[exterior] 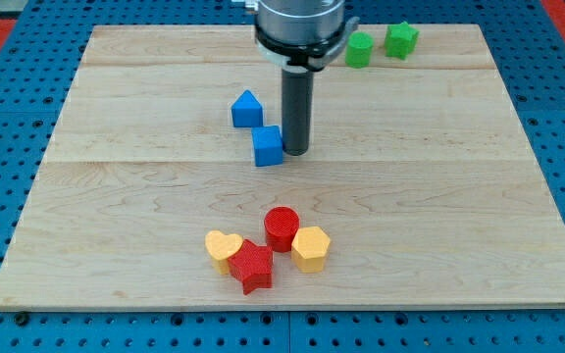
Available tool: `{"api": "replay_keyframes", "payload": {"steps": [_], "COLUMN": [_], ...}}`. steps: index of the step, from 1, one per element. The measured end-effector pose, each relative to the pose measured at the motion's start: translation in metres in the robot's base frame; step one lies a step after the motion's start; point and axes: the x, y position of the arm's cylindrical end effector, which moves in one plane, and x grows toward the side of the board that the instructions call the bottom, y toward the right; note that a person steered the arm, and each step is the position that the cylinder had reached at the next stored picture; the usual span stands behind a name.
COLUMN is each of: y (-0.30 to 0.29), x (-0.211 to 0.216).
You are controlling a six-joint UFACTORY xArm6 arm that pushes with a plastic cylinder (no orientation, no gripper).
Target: Place the blue cube above the red circle
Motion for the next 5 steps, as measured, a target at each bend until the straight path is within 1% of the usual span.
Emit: {"api": "replay_keyframes", "payload": {"steps": [1,2,3,4,5], "y": [0.029,0.000,-0.045,-0.062,-0.062], "x": [0.034,0.044,0.033,0.004,0.006]}}
